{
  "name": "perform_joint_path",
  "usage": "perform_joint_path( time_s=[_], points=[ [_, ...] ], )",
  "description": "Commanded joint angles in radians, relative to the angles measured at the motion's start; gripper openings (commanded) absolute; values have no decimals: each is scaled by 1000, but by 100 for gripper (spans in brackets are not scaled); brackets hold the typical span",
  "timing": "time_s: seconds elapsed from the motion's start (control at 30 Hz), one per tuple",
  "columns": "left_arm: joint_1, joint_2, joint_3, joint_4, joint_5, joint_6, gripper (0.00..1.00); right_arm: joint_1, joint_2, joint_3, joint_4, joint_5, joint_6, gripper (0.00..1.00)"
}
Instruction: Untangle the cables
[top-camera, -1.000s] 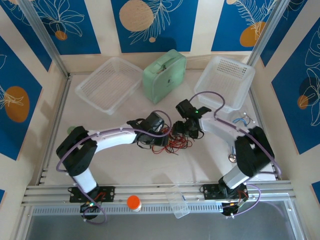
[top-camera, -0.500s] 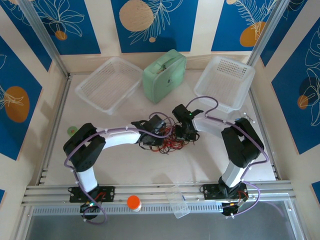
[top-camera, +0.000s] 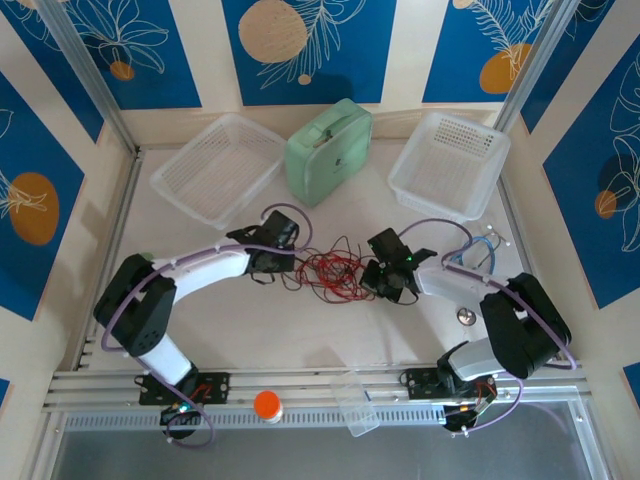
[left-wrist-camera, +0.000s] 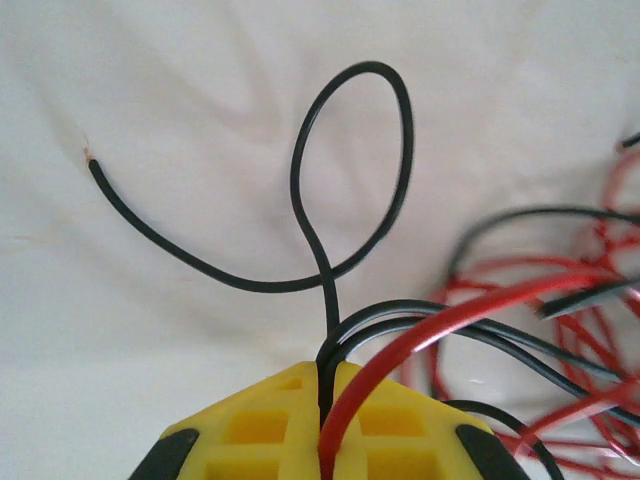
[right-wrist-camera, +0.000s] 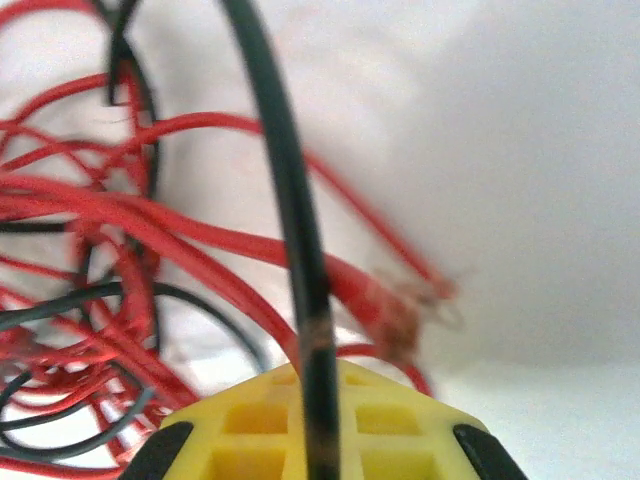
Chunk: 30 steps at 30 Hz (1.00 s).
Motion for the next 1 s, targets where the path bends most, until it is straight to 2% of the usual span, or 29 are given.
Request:
perform_joint_path(
  time_s=[0.0, 0.1, 0.2, 0.37, 0.47, 0.57, 0.73, 0.97],
  points=[
    [20, -34, -17, -84, -107, 23, 6, -8, -30, -8, -80, 20, 55, 4],
    [20, -44, -24, -83, -96, 20, 7, -6, -43, 30, -136, 33, 8, 13],
    [18, -69, -38, -55, -52, 27, 17, 0, -60, 98, -210, 42, -67, 26],
    [2, -144, -27, -47, -7, 64, 43, 42, -83, 240, -360, 79, -188, 50],
    [-12, -181, 7, -68, 25, 91, 55, 76, -68, 320, -406, 85, -255, 61],
    [-32, -186, 52, -99, 65, 109, 61, 99, -3, 403, -437, 69, -313, 65],
    [-91, -105, 101, -101, 130, 106, 64, 118, 163, 500, -454, 79, -338, 63],
    [-176, 91, 114, -7, 156, 18, 64, 125, 312, 482, -430, 141, -295, 59]
  ],
)
